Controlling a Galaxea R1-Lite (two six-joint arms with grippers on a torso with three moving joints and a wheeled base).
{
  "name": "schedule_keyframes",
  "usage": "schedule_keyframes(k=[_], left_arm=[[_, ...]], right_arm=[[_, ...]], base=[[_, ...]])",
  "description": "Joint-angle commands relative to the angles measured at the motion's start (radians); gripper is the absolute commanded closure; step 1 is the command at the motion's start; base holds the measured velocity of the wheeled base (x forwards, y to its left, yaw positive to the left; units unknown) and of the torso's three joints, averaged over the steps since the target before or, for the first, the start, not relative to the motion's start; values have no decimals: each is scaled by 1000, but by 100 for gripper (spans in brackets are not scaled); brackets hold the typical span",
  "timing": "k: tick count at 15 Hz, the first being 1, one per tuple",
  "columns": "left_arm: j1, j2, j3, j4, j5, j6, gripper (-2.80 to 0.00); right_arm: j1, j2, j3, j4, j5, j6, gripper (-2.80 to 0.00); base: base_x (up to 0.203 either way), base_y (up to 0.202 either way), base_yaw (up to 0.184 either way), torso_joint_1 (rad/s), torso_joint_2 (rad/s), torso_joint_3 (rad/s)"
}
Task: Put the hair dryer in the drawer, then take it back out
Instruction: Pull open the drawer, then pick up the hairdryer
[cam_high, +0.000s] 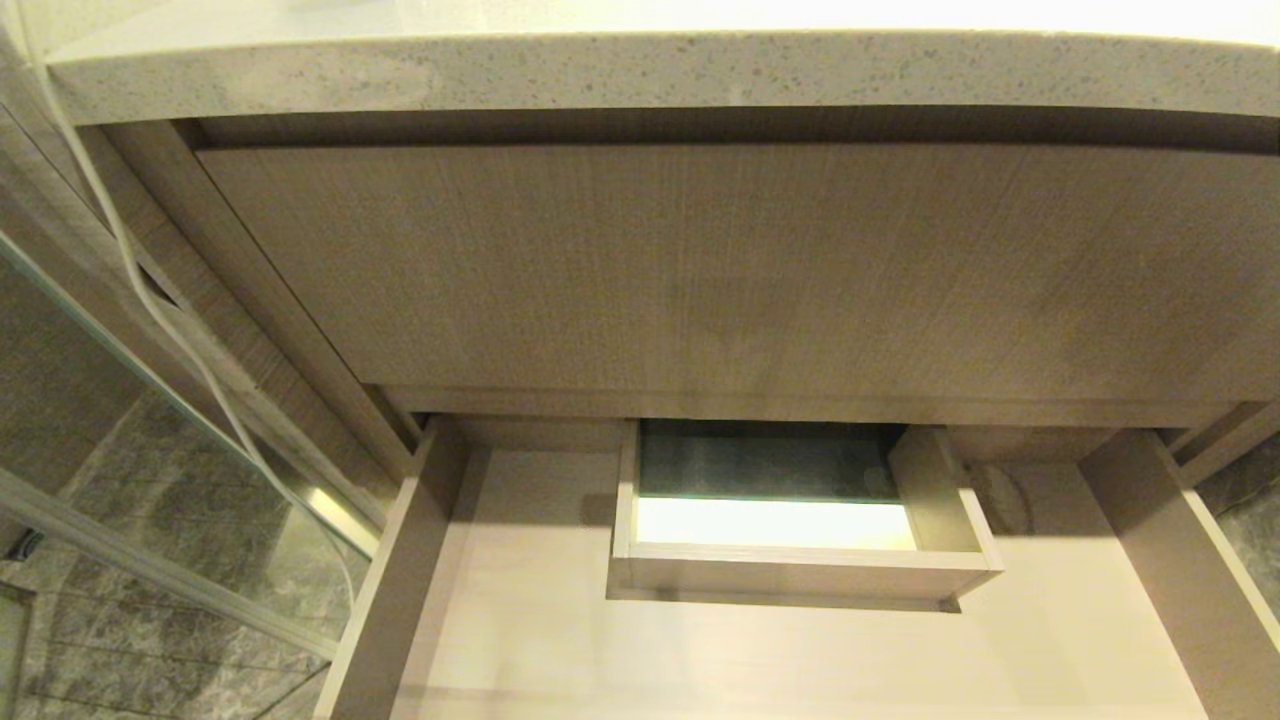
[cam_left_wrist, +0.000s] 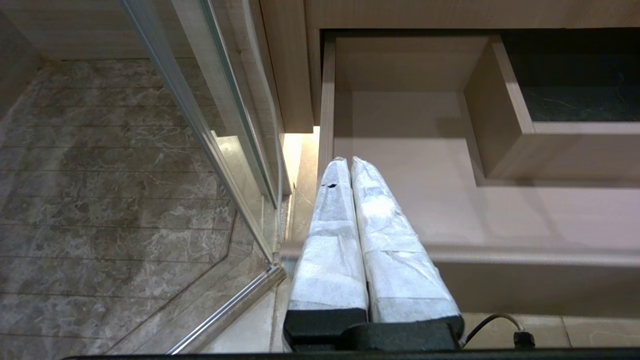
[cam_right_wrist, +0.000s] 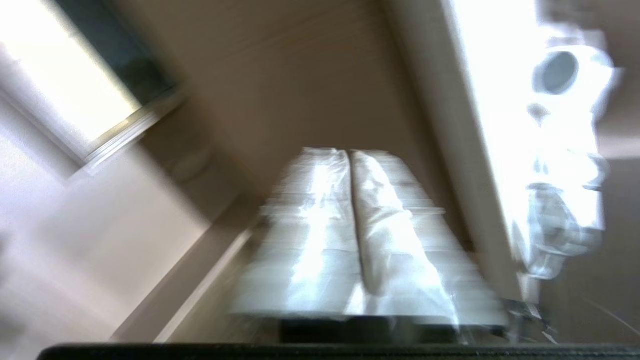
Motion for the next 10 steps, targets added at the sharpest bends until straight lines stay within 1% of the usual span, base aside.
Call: schedule_keyframes(k=[1, 3, 5, 6, 7, 8, 9, 10], left_arm=[[0, 0, 0, -2, 0, 0, 0], [0, 0, 0, 0, 0, 0, 0], [0, 0, 0, 0, 0, 0, 0], [0, 0, 0, -1, 0, 0, 0], [0, 0, 0, 0, 0, 0, 0], [0, 0, 0, -1, 0, 0, 0], [0, 0, 0, -1, 0, 0, 0], [0, 0, 0, 0, 0, 0, 0]], right_arm=[[-45, 155, -213, -9, 3, 20, 0], [-90, 279, -387, -25, 7, 35, 0], [-164, 421, -535, -70, 9, 42, 0], [-227, 477, -568, -135, 7, 51, 0], [-296, 520, -580, -263, 7, 56, 0], [-354, 566, -581, -353, 12, 55, 0], [-389, 609, -580, -420, 21, 48, 0], [-405, 640, -581, -452, 21, 44, 0]], base=[[0, 0, 0, 0, 0, 0], [0, 0, 0, 0, 0, 0], [0, 0, 0, 0, 0, 0], [0, 0, 0, 0, 0, 0], [0, 0, 0, 0, 0, 0], [0, 0, 0, 0, 0, 0], [0, 0, 0, 0, 0, 0], [0, 0, 0, 0, 0, 0]])
